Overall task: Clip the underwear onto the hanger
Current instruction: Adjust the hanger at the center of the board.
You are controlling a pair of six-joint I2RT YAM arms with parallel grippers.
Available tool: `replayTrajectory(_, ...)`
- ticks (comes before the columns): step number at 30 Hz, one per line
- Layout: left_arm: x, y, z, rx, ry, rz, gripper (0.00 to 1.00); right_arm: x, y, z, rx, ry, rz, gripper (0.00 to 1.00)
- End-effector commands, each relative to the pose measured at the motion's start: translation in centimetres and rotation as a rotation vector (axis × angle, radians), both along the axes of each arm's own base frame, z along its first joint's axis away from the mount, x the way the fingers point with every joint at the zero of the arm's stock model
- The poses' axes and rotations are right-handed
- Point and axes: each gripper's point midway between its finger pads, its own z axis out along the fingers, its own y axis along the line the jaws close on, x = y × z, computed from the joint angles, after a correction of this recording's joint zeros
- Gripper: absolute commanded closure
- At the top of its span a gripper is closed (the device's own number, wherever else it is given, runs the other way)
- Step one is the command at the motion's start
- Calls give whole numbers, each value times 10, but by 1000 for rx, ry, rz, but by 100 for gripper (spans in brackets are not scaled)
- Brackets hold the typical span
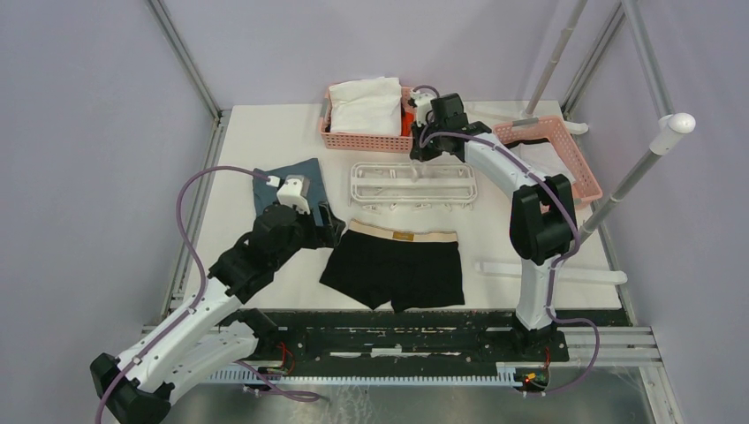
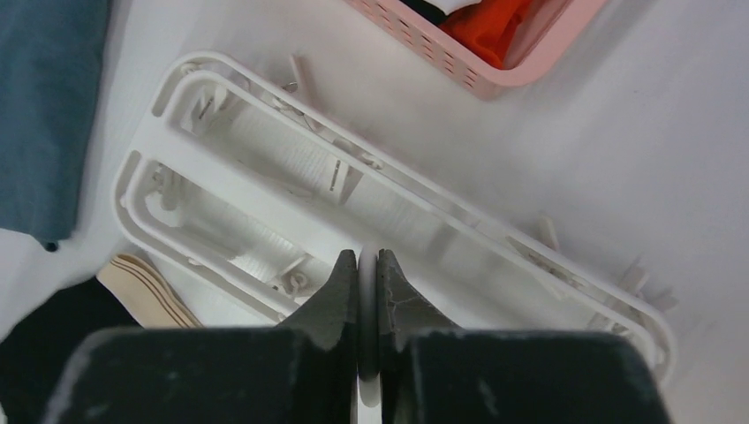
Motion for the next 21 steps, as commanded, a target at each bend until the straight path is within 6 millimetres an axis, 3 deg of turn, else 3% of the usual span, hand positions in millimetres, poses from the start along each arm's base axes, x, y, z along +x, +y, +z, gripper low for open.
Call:
replayTrajectory(1, 0, 0, 15, -47, -32, 12, 12, -7, -6, 52, 3, -111, 12, 99)
replayTrajectory(9, -3, 5, 19, -52, -38, 23, 12, -28, -12, 174, 104, -342, 13, 100)
replayTrajectory(12, -4, 6, 21, -54, -43, 26, 12, -39, -17, 211, 120, -397, 12, 100)
replayTrajectory(16, -5, 7, 22, -55, -45, 27, 12, -46, -23, 236, 108, -429, 12, 100)
replayTrajectory(21, -6, 9, 24, -57, -50, 30, 12, -47, -26, 238, 89, -440, 20, 100)
